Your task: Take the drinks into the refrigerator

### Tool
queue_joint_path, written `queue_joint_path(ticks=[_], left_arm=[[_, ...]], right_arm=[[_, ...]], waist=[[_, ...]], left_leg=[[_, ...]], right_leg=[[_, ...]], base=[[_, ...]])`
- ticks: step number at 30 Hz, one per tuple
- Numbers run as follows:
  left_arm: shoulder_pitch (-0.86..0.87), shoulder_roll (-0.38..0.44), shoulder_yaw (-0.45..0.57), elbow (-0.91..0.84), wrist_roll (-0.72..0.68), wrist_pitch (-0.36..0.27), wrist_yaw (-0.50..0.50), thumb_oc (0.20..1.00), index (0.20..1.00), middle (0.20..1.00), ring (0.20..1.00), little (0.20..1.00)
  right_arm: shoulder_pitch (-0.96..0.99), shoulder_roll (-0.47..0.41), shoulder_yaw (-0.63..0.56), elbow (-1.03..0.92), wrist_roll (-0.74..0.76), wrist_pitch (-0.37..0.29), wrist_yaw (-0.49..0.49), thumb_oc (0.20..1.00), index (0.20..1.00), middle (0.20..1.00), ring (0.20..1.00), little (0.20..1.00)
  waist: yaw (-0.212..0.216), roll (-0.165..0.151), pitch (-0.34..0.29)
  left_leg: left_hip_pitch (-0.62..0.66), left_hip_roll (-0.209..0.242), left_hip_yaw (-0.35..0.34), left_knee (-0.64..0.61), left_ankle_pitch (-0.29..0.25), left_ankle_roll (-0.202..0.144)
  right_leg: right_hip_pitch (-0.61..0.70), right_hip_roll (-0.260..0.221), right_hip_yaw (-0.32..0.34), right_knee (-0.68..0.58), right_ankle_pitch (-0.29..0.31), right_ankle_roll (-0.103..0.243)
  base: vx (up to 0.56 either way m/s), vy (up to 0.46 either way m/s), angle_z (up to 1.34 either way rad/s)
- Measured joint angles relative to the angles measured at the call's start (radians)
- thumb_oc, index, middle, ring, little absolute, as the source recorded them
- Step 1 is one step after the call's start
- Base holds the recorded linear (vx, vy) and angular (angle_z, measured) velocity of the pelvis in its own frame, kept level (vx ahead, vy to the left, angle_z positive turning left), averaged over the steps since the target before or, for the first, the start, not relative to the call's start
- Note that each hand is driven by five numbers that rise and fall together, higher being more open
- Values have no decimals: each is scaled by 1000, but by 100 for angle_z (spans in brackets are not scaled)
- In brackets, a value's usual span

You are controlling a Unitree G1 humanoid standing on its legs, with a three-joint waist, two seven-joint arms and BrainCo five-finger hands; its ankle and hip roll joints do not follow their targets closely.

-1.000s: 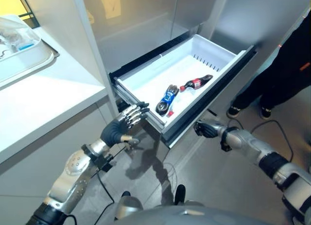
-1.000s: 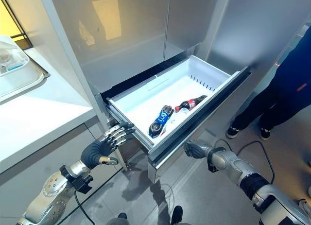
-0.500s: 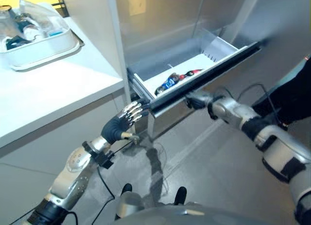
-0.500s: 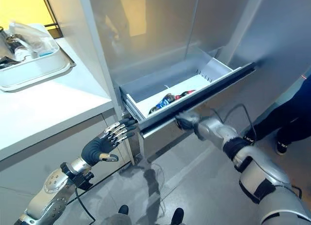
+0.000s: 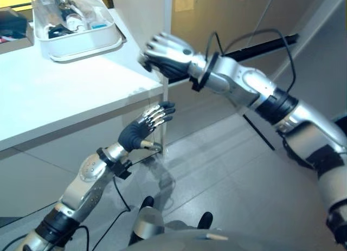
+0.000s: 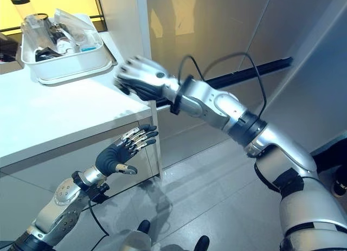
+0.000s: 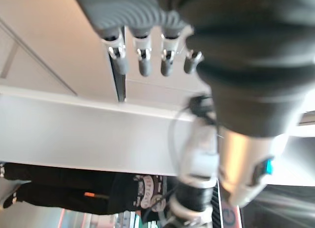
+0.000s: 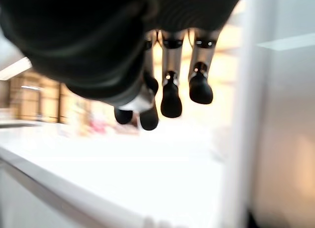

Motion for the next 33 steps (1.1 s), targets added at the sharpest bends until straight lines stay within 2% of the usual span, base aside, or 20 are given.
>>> queue_joint_path(ticks=[1,2,4,5,6,8,9,11,12,13,17,19,24,27,33], left_arm=[[1,-3,0,0,1,-1,4,1000,1000,1000,1000,1000],[2,-6,0,1,3,-2,4,1000,1000,1000,1000,1000],[9,-20,1,1,12,-6,5,1000,1000,1000,1000,1000],[11,-25,0,2,18,-6,5,1000,1000,1000,1000,1000],[32,-39,13,3,31,-9,5,1000,1000,1000,1000,1000],[43,-43,14,8,38,-9,4,1000,1000,1000,1000,1000],[46,-44,17,7,40,-11,2,1000,1000,1000,1000,1000],[50,-45,24,11,41,-15,2,1000,1000,1000,1000,1000],[47,-48,26,15,45,-20,2,1000,1000,1000,1000,1000],[46,-53,39,33,73,-35,3,1000,1000,1000,1000,1000],[63,-50,73,142,177,-67,25,1000,1000,1000,1000,1000],[85,-51,85,205,220,-78,38,1000,1000,1000,1000,1000],[114,-110,87,479,354,-101,88,1000,1000,1000,1000,1000],[126,-190,89,717,450,-111,129,1000,1000,1000,1000,1000],[137,-313,103,1095,624,-86,205,1000,1000,1000,1000,1000]], right_arm=[[63,0,0,36,-1,12,9,263,263,263,263,263],[146,1,-24,80,1,19,18,1000,1000,1000,1000,1000],[284,8,-80,136,10,42,29,1000,1000,1000,1000,1000],[333,14,-110,148,32,44,33,1000,1000,1000,1000,1000],[450,53,-198,180,90,54,38,1000,1000,1000,1000,1000],[559,48,-213,210,126,59,43,1000,1000,1000,1000,1000],[627,61,-260,247,157,57,45,1000,1000,1000,1000,1000],[676,58,-275,277,181,74,50,1000,1000,1000,1000,1000],[710,64,-307,283,200,66,48,1000,1000,1000,1000,1000],[752,84,-377,285,240,59,44,1000,1000,1000,1000,1000],[874,80,-416,312,277,53,48,1000,1000,1000,1000,1000],[933,84,-430,336,281,52,50,1000,1000,1000,1000,1000],[1038,118,-473,440,307,49,63,1000,1000,1000,1000,1000],[1058,159,-522,514,351,53,64,1000,1000,1000,1000,1000],[1086,213,-543,551,437,55,69,1000,1000,1000,1000,1000]], waist=[[-1,0,1],[-25,0,4],[-27,5,8],[-43,5,8],[-53,7,10],[-59,12,13],[-74,12,13],[-92,18,18],[-109,19,18],[-103,22,20],[-121,23,21],[-145,22,21],[-175,20,20],[-195,16,10],[-195,8,-37]], left_leg=[[-1,-1,3,0,0,0],[-1,0,5,0,0,0],[0,1,8,-2,0,0],[1,1,11,-3,0,0],[6,2,11,-7,0,0],[20,6,24,-19,0,1],[23,8,23,-24,0,0],[34,10,29,-31,0,1],[36,10,29,-32,0,1],[41,13,29,-35,0,0],[65,15,52,-53,-1,3],[69,15,56,-58,-1,4],[84,16,82,-61,-2,6],[89,16,86,-62,-4,7],[103,15,113,-65,-8,9]], right_leg=[[-3,0,6,0,2,0],[-4,1,10,0,2,0],[-4,2,10,-3,2,0],[-6,3,12,-3,3,0],[0,4,10,-7,3,1],[2,7,16,-8,3,1],[4,8,15,-9,3,1],[5,10,23,-9,2,1],[8,11,24,-9,2,1],[13,13,23,-9,0,1],[14,16,42,-9,0,2],[13,16,46,-9,0,2],[12,20,68,-9,0,3],[14,20,73,-9,-3,5],[11,21,100,-9,-3,7]], base=[[-25,39,-12],[-24,38,-5],[-15,22,-5],[-16,27,-4],[-6,19,-6],[-1,24,-12],[5,16,-7],[6,16,-8],[12,14,-5],[0,0,0],[-4,20,-14],[-11,11,-7],[-9,12,-13],[-16,29,-6],[-12,16,-12]])
